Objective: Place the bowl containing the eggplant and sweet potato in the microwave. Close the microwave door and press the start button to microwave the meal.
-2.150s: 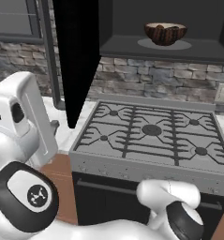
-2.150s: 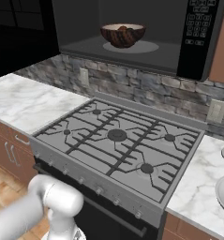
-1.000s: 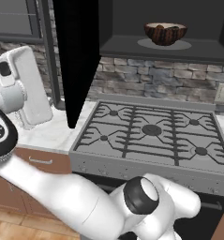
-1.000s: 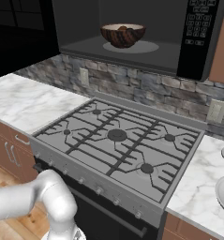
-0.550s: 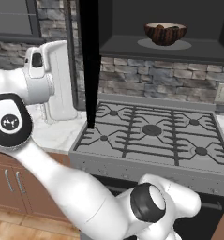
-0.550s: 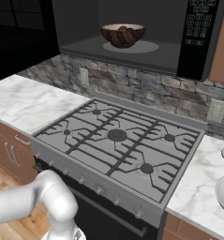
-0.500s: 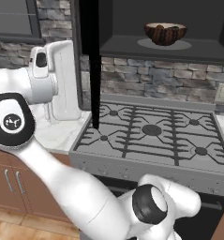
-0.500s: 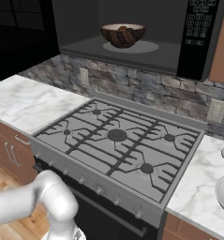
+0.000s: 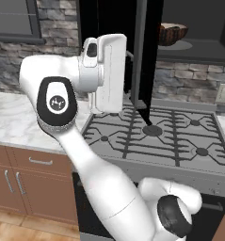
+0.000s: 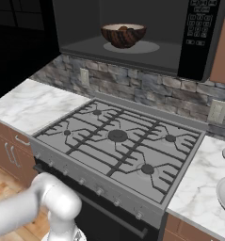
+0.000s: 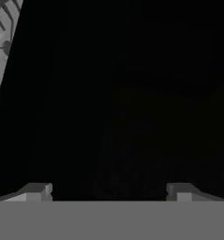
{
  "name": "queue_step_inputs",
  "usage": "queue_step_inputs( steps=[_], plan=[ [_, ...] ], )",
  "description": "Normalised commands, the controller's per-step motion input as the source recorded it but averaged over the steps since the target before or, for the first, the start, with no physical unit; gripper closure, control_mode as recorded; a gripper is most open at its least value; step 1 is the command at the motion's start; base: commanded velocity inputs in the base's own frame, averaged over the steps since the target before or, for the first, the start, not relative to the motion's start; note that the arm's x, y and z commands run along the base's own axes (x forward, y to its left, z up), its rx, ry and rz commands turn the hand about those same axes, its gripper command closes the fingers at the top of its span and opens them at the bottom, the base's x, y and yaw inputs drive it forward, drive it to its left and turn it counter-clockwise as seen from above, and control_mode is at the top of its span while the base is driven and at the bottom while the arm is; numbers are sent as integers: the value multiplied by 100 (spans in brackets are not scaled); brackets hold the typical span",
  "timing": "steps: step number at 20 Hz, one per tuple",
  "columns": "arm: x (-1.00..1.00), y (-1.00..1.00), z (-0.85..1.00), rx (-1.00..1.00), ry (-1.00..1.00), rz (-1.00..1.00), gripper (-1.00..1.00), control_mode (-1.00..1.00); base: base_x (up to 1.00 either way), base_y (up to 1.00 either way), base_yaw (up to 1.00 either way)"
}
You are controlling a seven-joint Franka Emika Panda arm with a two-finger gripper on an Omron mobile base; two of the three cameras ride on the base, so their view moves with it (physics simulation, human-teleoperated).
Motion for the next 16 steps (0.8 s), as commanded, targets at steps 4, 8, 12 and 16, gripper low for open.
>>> queue_step_inputs(
  steps=[4,8,12,16],
  plan=[
    [28,-100,0,0,7,-12,-100,-100,0,0,0],
    [61,-100,0,0,10,-5,-100,-100,0,0,0],
    [75,-94,0,0,12,0,-100,-100,0,0,0],
    [92,-79,0,0,15,1,-100,-100,0,0,0]
  ],
)
